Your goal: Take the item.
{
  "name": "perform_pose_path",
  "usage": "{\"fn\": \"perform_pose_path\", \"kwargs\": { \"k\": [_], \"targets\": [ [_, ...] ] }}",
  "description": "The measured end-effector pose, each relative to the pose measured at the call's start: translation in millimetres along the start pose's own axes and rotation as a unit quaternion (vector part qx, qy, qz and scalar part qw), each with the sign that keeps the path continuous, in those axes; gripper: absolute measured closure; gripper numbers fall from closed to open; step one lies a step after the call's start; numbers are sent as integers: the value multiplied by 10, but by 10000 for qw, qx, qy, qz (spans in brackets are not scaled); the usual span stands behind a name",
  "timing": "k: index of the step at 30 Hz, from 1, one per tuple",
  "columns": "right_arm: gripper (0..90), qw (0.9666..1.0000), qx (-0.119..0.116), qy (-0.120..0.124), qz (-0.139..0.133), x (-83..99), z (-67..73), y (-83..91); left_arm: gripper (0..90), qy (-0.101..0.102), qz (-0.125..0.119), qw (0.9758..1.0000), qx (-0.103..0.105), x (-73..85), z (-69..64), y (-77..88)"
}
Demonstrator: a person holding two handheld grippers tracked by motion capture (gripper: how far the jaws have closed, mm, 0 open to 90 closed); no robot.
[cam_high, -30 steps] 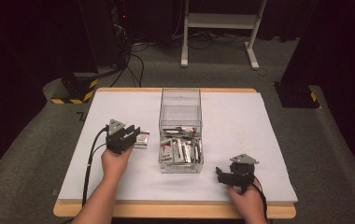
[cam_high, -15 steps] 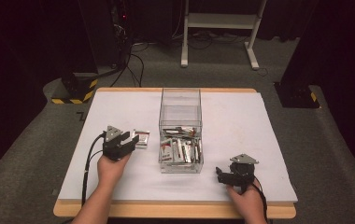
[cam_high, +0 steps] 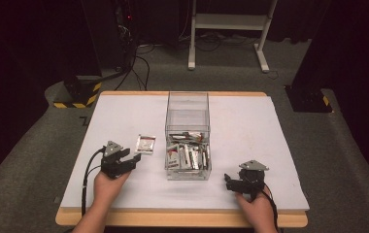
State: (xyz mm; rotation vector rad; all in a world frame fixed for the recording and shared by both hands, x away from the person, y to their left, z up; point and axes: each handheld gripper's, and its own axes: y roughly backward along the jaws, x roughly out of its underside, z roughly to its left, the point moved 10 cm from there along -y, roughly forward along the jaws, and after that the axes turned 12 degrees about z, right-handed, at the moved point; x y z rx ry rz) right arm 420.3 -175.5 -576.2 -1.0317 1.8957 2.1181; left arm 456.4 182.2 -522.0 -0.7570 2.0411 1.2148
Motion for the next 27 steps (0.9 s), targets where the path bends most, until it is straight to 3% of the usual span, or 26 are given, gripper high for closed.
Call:
{"fn": "perform_pose_path", "kwargs": {
  "k": [6, 10, 15, 18, 21, 27],
  "targets": [
    [110, 10000, 1, 0, 1, 0, 0, 0, 425, -98, 236, 9997, -17, 226, 30, 67],
    [110, 10000, 3, 1, -1, 0, 0, 0, 424, -278, 501, 9983, -46, 410, 60, 122],
    [110, 10000, 0, 1, 3, 1, 1, 0, 415, -712, 573, 9954, -287, 592, 130, 189],
    [110, 10000, 3, 0, -1, 0, 0, 0, 408, -585, 426, 9973, -150, 615, 153, 242],
    [110, 10000, 1, 1, 3, 1, 1, 0, 400, -547, 313, 9978, -181, 613, 142, 238],
    [110, 10000, 3, 2, 3, 1, 1, 0, 400, -585, 352, 9975, -165, 622, 154, 246]
  ]
}}
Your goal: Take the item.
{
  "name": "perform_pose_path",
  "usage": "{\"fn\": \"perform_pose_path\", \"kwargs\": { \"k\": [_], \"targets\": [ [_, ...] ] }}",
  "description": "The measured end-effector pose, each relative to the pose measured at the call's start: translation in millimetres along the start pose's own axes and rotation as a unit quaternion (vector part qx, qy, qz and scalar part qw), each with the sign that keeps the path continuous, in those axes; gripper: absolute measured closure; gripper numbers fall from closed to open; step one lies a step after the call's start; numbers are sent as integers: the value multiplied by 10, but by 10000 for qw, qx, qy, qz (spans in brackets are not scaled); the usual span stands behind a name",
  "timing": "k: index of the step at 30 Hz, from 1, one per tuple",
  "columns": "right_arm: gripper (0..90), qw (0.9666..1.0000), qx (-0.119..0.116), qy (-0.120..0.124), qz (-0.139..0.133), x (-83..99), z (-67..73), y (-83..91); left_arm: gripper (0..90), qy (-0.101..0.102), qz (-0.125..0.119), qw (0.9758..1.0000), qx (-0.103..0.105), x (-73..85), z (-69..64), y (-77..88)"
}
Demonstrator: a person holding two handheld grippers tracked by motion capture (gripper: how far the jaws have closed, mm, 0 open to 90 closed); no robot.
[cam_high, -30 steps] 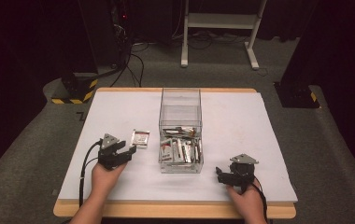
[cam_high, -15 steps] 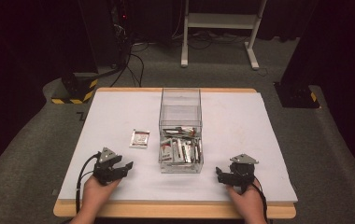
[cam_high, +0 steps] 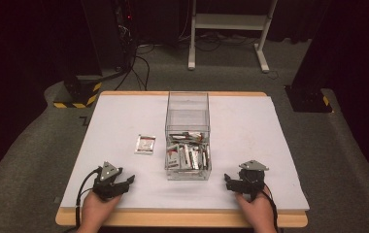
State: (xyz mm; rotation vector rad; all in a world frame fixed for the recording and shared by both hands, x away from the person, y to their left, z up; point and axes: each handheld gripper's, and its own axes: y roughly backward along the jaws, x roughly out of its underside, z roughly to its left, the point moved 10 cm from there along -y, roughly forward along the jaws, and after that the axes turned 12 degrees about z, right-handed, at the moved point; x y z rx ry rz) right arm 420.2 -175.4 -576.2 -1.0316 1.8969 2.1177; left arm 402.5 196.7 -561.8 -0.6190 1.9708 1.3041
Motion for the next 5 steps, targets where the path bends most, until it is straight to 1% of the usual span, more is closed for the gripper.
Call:
{"fn": "perform_pose_path", "kwargs": {
  "k": [5],
  "targets": [
    [109, 10000, 5, -4, 4, 1, 2, 0, 400, -9, -9, 10000, 33, -1, 1, 2]
  ]
}}
